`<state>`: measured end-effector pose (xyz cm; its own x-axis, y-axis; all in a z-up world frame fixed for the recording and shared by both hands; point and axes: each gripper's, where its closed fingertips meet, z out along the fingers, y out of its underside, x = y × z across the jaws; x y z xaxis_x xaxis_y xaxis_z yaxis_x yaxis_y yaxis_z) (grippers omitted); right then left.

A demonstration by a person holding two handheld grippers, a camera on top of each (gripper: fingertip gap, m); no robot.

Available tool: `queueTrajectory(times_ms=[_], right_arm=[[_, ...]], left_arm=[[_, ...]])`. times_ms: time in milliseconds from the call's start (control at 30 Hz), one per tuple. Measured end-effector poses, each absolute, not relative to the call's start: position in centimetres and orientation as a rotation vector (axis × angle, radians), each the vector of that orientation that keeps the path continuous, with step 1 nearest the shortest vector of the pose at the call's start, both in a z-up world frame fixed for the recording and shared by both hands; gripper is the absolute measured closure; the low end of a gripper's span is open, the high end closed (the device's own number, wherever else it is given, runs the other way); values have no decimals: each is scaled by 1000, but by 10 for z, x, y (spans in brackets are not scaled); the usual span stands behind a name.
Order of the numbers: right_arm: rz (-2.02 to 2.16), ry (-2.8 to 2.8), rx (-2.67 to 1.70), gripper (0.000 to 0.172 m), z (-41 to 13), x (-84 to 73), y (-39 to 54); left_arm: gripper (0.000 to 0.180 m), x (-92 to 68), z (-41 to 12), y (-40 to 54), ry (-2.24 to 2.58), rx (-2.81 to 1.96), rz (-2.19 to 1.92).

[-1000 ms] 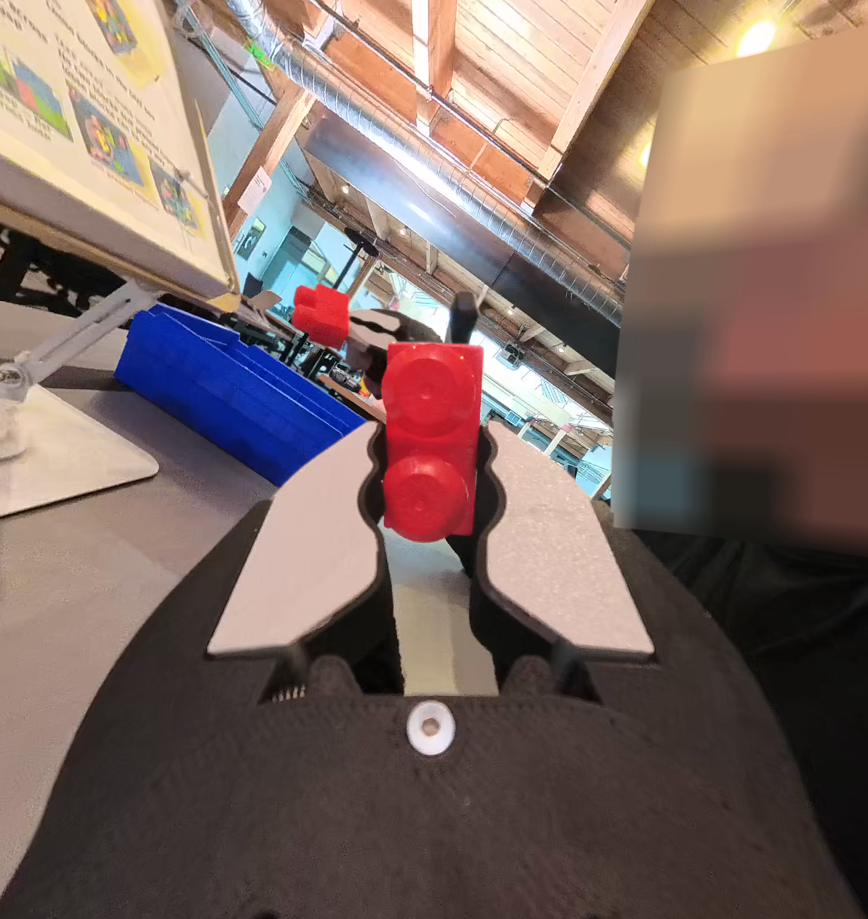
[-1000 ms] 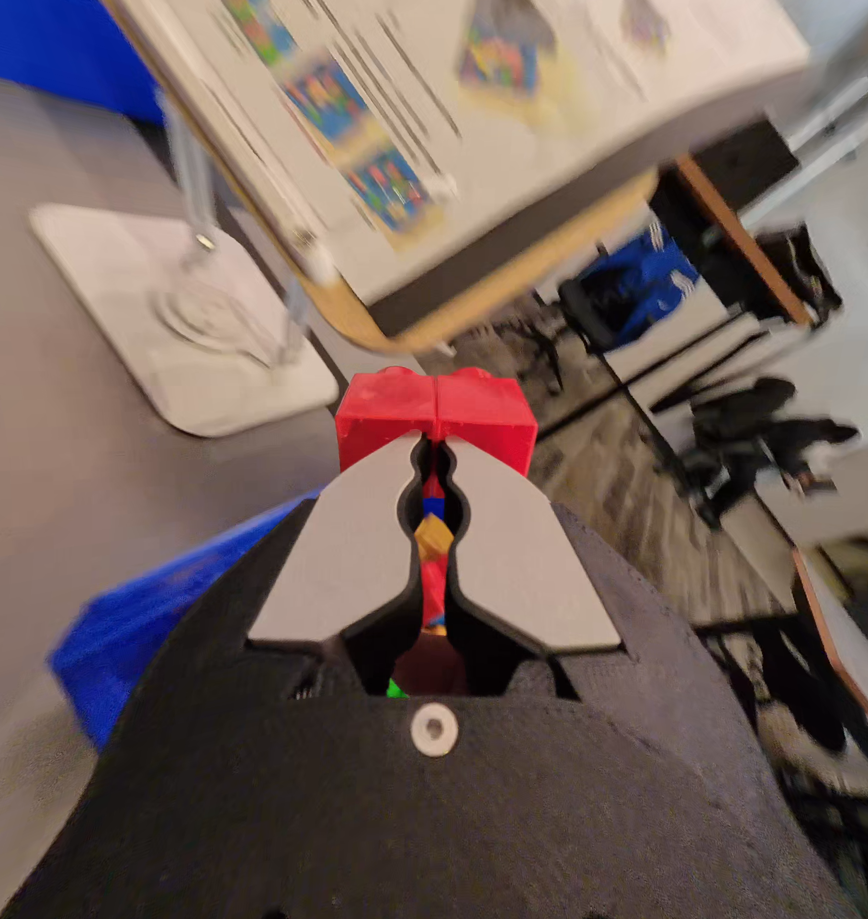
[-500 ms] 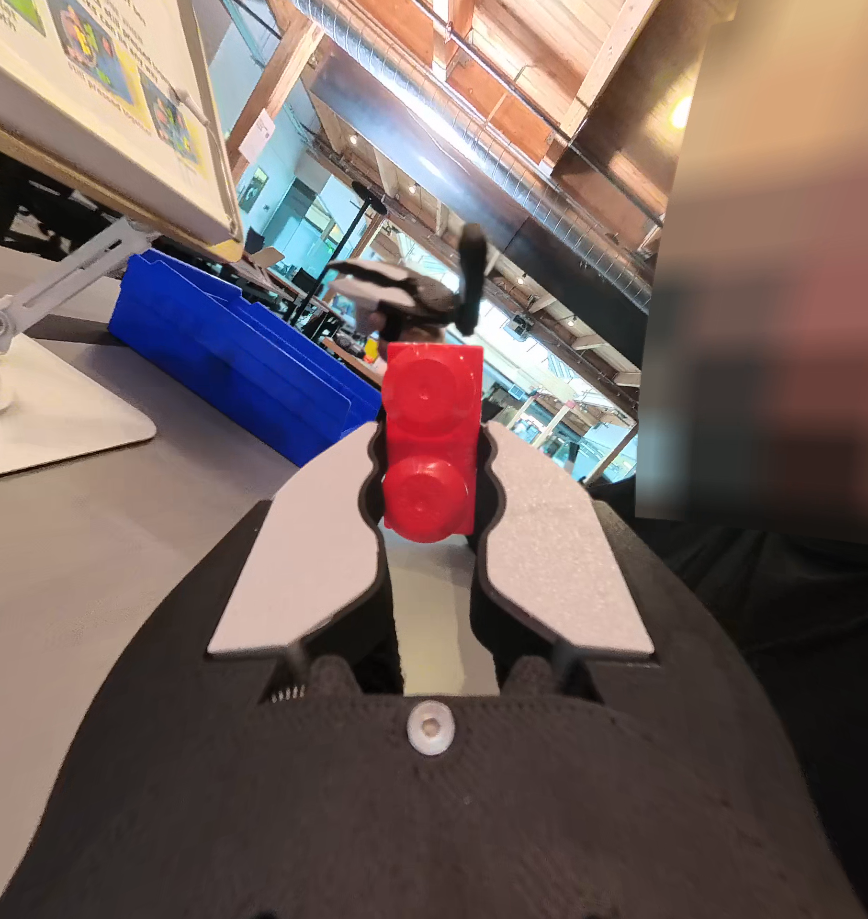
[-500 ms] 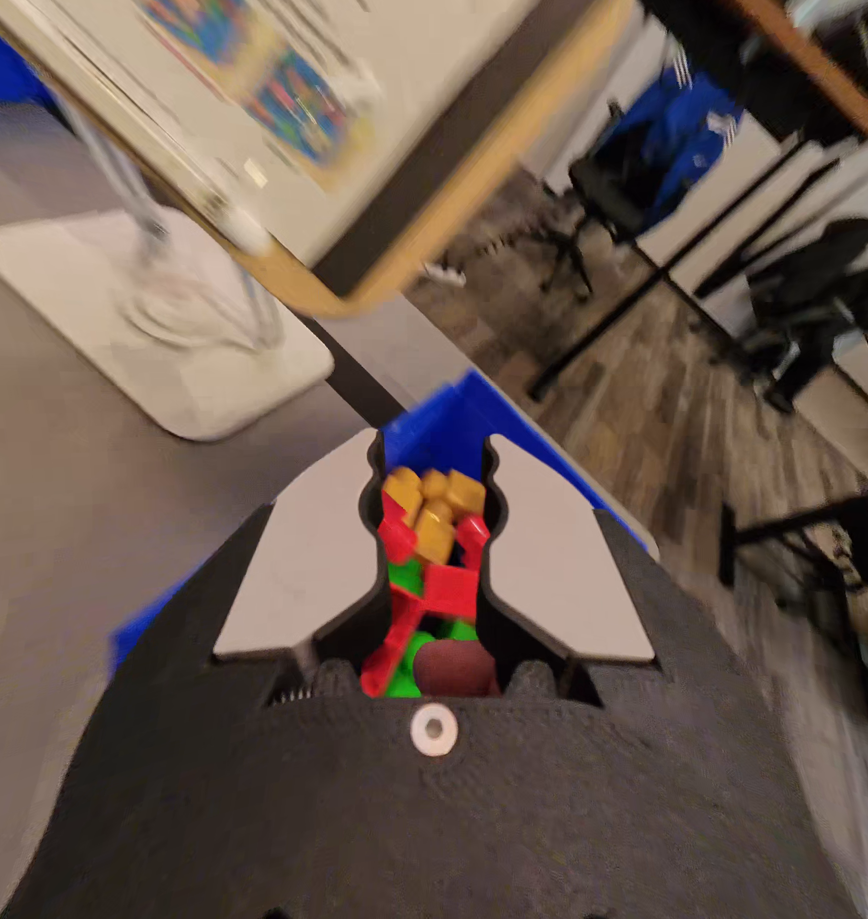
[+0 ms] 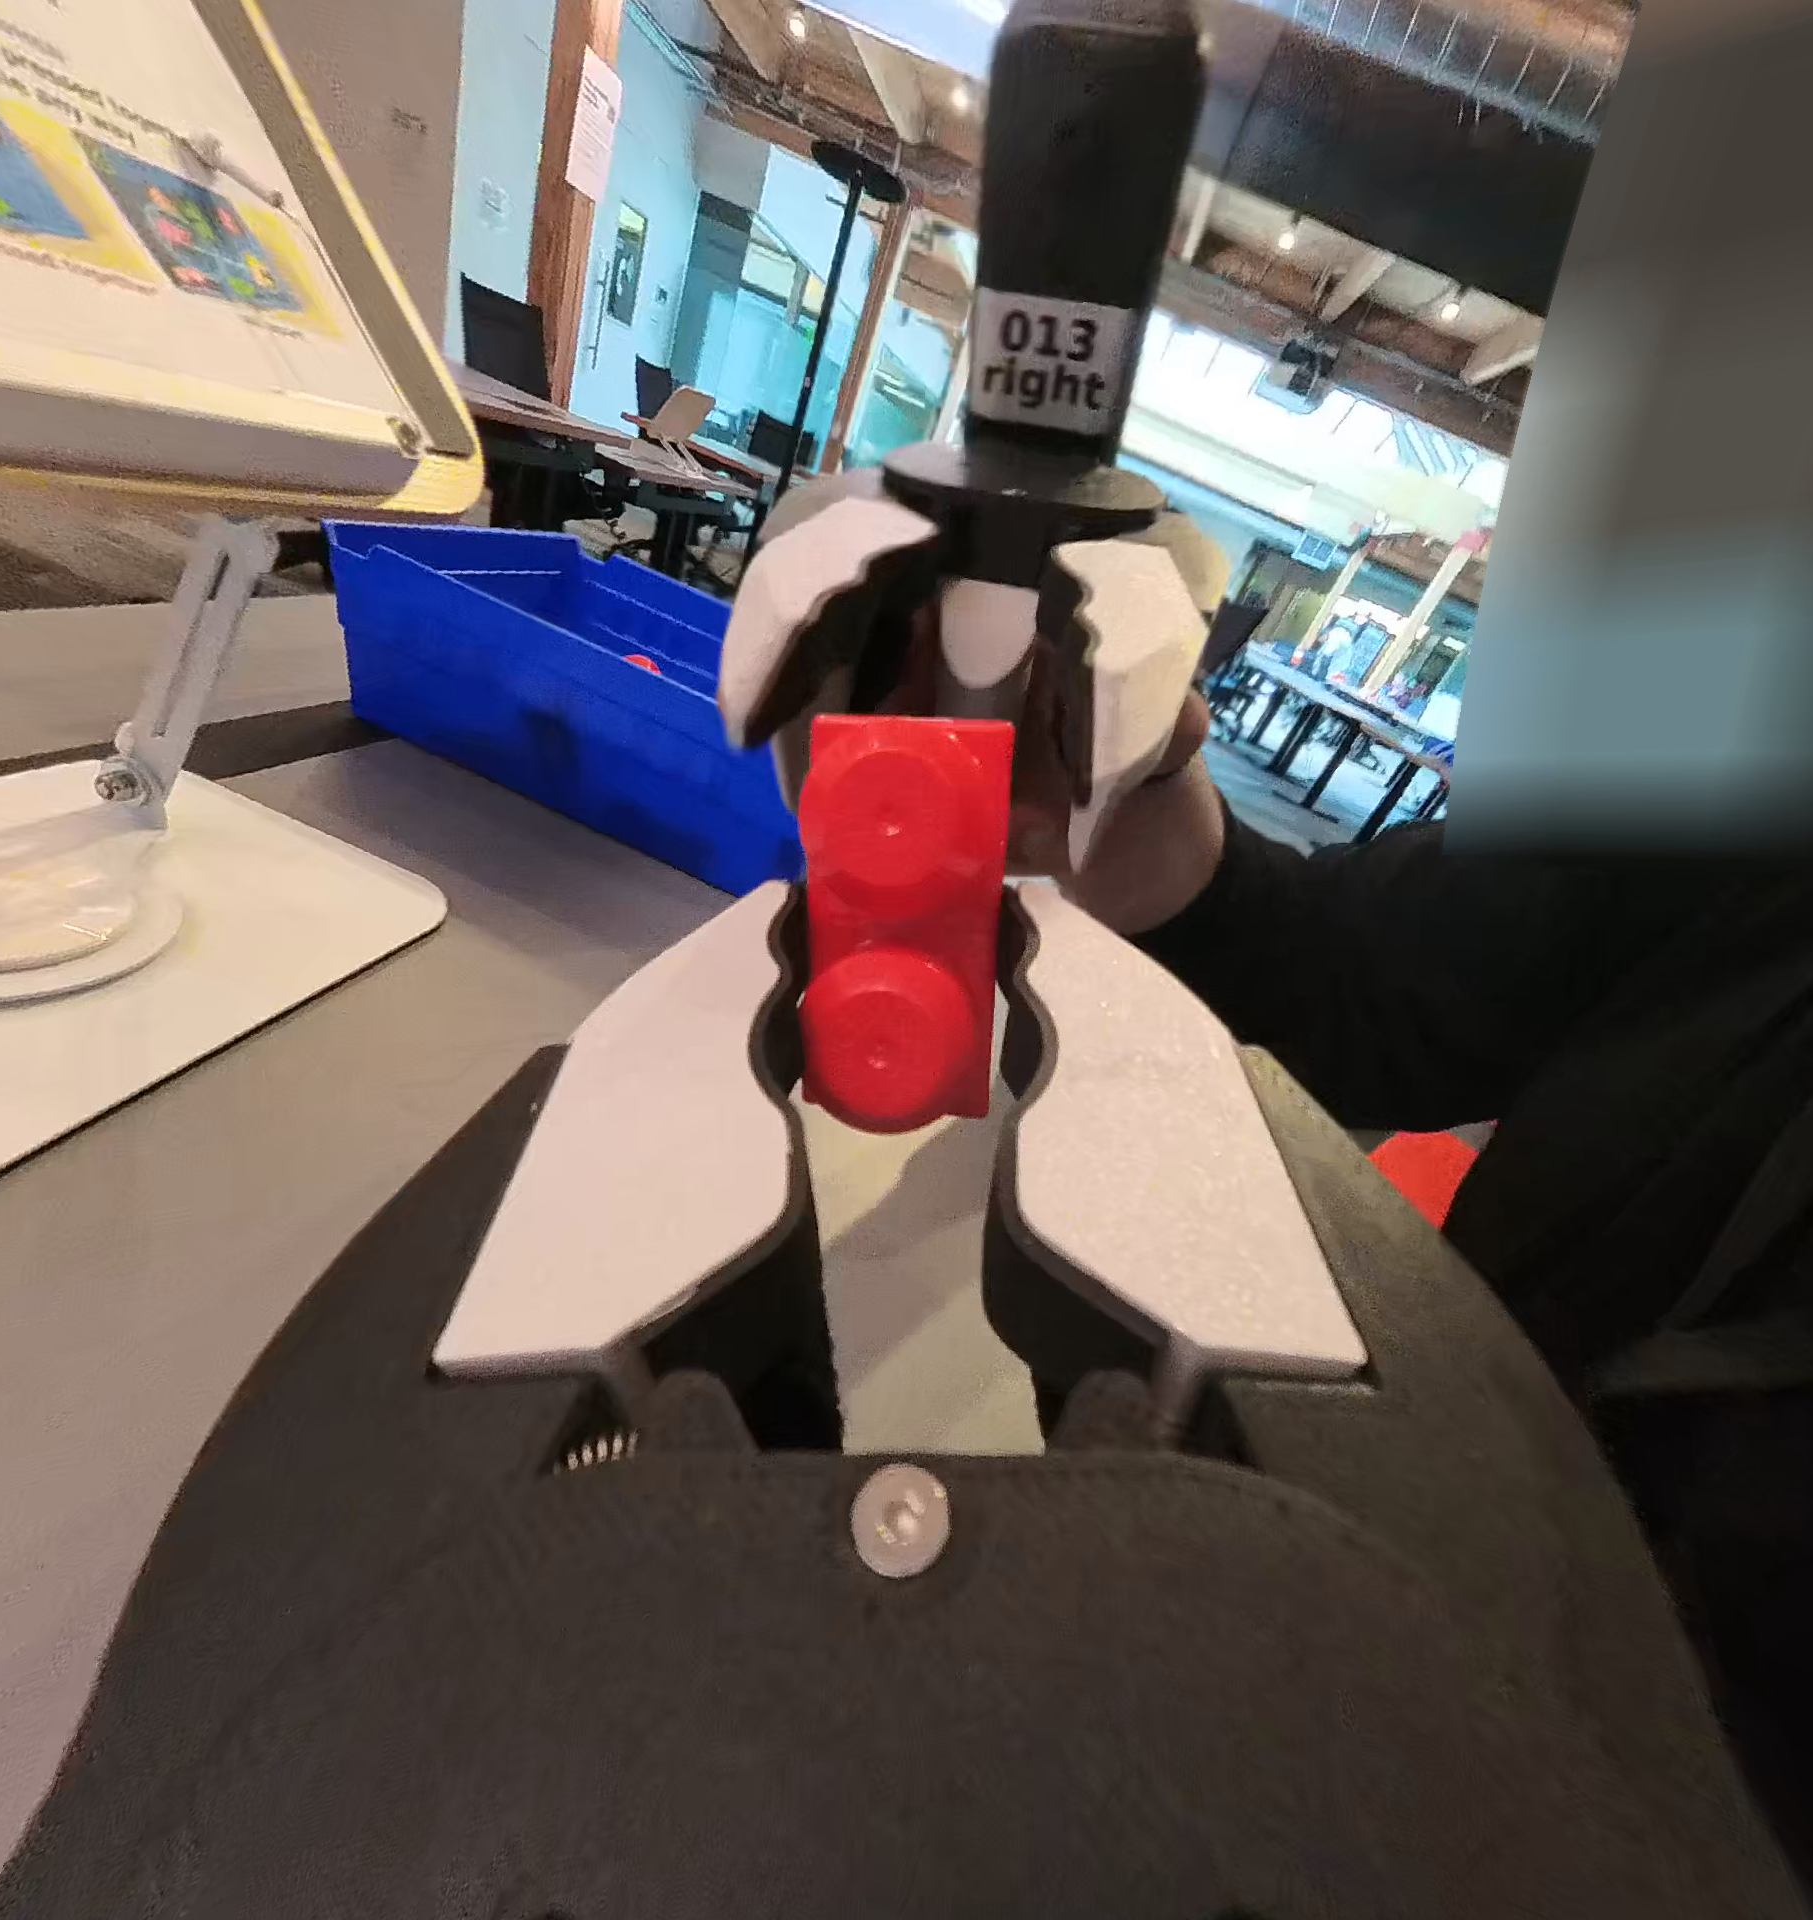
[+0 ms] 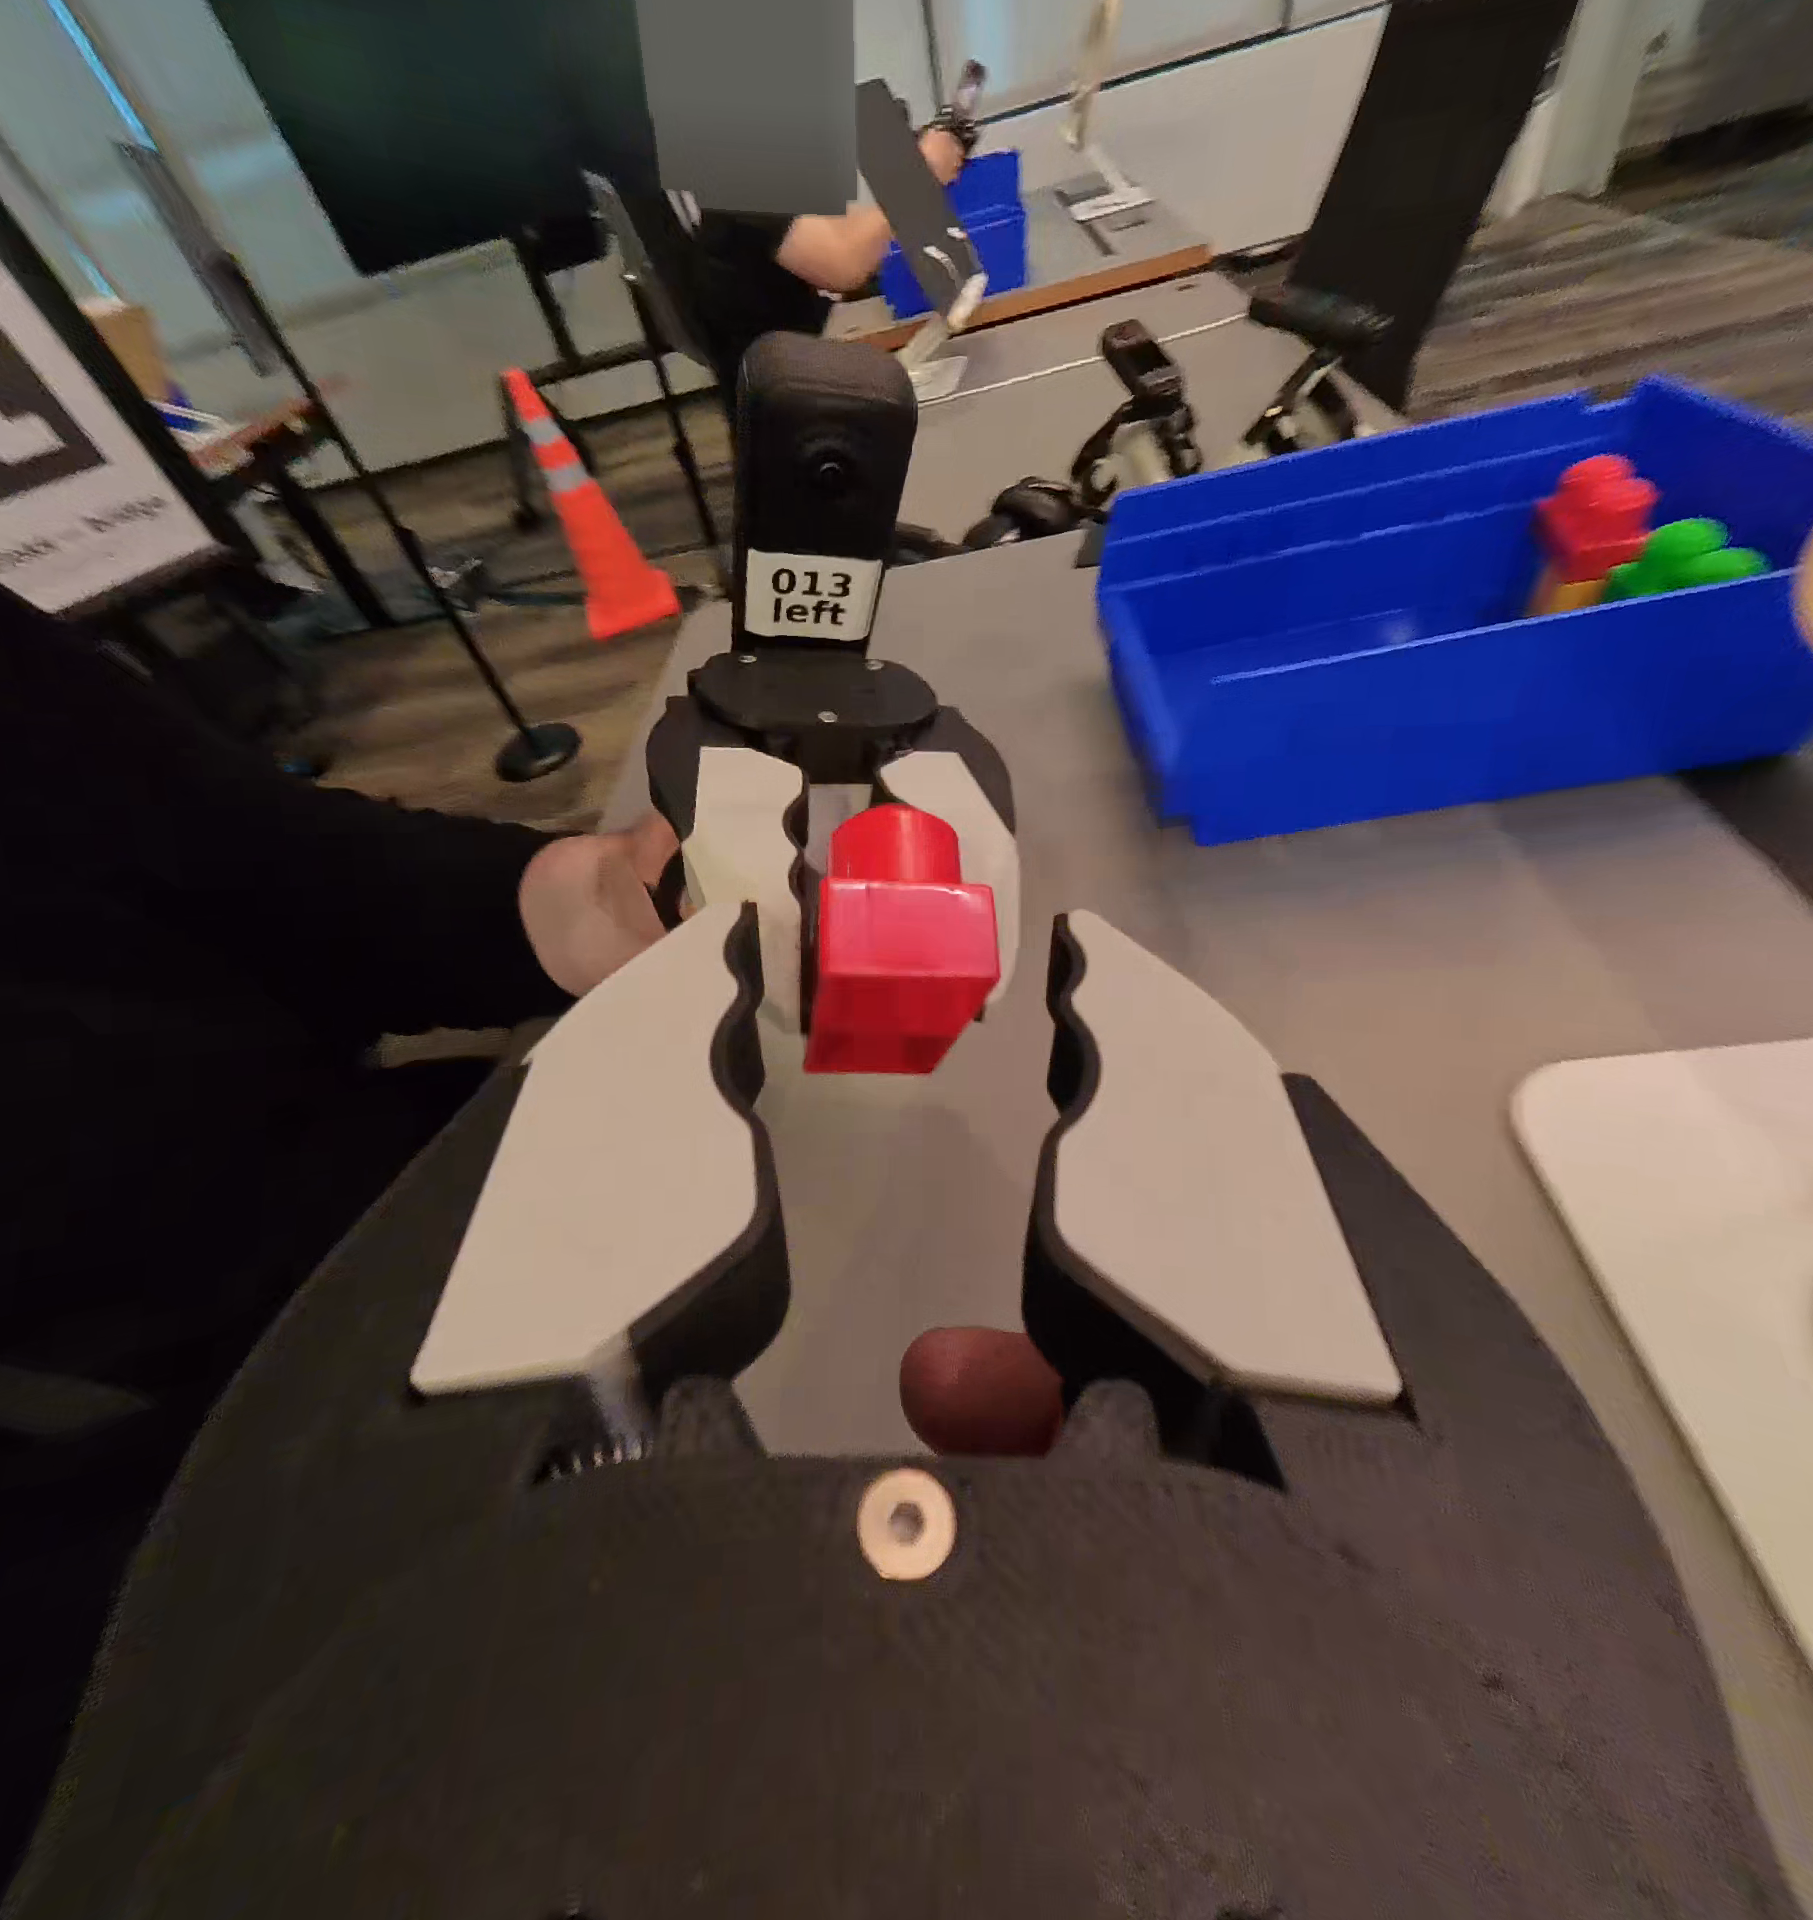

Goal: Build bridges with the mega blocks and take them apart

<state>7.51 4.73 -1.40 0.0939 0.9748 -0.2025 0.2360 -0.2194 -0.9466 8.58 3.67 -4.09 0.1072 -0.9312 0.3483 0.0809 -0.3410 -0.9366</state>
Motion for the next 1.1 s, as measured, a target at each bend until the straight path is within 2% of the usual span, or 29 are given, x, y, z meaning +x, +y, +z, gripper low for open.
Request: queueTrajectory(times_ms=[100,133,367,467,600,733,800,933,1067,1100], right_arm=[[1252,-1250,-1607,121,-27,61,43],[1308,-1258,-1587,135,-26,59,39],[1311,-1262,-1510,136,-18,61,34],[1270,-1190,-1483,135,5,83,46],[967,-1051,-1489,135,36,156,88],[488,-840,-1634,135,36,271,152],[436,-734,-1713,136,26,322,173],[303,-506,-1951,135,-25,413,213],[224,-409,-2141,135,-78,450,228],[170,-415,-2207,130,-92,455,229]], left_arm=[[146,90,-42,32,933,-1462,-1356],[146,90,-43,33,929,-1465,-1340],[146,89,-35,29,926,-1407,-1367],[131,81,-37,33,928,-1421,-1327],[134,59,-44,48,916,-1466,-1217],[141,35,-49,62,866,-1497,-1166],[143,28,-54,67,837,-1511,-1162],[146,24,-60,74,798,-1520,-1184],[147,26,-68,75,811,-1544,-1163],[147,26,-70,76,814,-1548,-1160]])
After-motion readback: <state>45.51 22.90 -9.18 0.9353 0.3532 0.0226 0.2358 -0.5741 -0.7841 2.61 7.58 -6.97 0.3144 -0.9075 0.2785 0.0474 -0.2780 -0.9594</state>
